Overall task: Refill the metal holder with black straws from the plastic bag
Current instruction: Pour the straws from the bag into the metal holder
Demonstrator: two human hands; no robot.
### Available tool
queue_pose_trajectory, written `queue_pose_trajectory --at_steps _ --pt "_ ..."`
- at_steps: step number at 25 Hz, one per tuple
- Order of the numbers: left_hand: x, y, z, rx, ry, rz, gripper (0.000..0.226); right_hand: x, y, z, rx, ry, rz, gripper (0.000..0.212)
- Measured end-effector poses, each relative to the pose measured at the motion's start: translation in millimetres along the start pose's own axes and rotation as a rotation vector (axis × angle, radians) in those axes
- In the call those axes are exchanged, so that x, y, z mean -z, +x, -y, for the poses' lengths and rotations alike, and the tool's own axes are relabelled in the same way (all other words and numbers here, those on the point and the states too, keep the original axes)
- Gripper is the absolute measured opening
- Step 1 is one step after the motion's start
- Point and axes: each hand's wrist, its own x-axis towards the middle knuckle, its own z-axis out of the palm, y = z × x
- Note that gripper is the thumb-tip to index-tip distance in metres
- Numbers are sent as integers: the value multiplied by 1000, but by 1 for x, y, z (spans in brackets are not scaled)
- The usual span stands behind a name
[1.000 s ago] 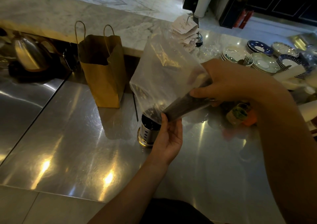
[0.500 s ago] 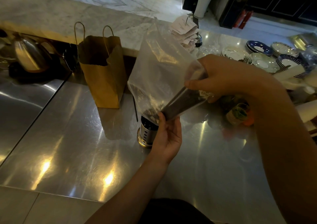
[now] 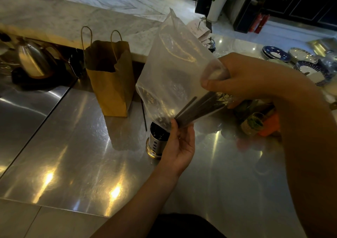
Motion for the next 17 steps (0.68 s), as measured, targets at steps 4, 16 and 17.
queue_pose_trajectory --at_steps 4,16,17 --pt "-3 -1 0 -4 -5 -9 38 0 0 -1 -17 16 9 33" --pt "2 6 -6 -11 14 9 37 -4 5 1 21 -84 -1 25" --pt "2 6 -6 -25 30 -4 35 -4 3 0 19 -76 -5 27"
